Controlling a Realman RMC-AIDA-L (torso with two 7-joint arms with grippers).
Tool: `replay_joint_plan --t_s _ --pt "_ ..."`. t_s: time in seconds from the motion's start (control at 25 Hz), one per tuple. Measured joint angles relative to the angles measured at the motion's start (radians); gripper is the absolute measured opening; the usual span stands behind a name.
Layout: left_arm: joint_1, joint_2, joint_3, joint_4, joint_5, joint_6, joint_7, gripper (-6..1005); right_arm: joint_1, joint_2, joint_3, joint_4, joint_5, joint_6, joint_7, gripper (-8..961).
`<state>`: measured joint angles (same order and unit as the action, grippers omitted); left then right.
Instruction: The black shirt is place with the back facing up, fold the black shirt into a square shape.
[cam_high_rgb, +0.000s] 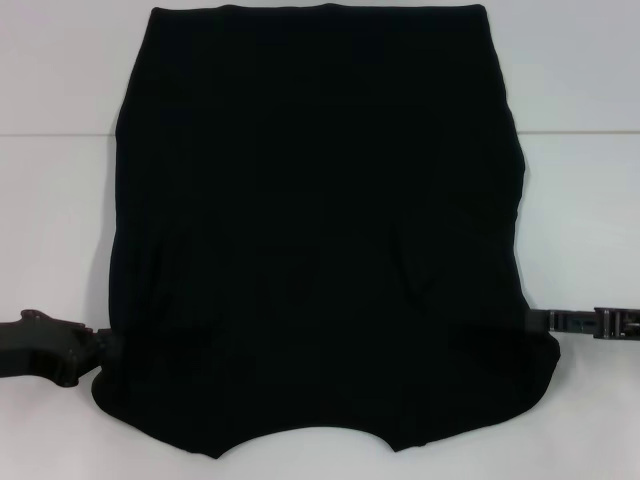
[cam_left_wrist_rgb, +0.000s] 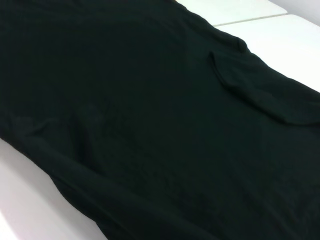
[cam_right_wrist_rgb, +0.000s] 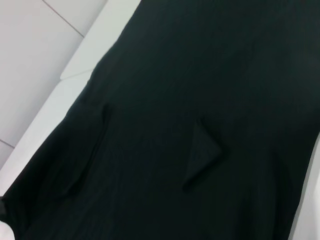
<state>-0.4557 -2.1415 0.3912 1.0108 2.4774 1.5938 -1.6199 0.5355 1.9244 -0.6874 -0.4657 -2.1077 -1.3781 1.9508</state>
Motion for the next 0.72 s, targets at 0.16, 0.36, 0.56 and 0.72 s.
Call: replay_joint_plan --t_s 0.16,0.36,0.56,0.72 --pt "-0.001 -0.001 0.001 -0.001 0.0 0.003 0.0 29 0.001 0.008 -0.007 0.003 -0.018 0.001 0.0 600" --pt "0.0 0.0 0.002 -0.001 0.0 0.005 0.0 29 0.017 0.024 -0.008 0.004 -0.056 0.009 0.0 562" --pt "0.005 0.0 0.001 -0.001 0.0 0.005 0.0 29 0.021 0.039 -0.009 -0.002 -0.067 0.018 -0.009 523" --pt "0.007 0.0 -0.002 -0.001 0.0 0.005 0.0 28 0.02 0.04 -0.009 -0.004 -0.067 0.019 -0.011 366"
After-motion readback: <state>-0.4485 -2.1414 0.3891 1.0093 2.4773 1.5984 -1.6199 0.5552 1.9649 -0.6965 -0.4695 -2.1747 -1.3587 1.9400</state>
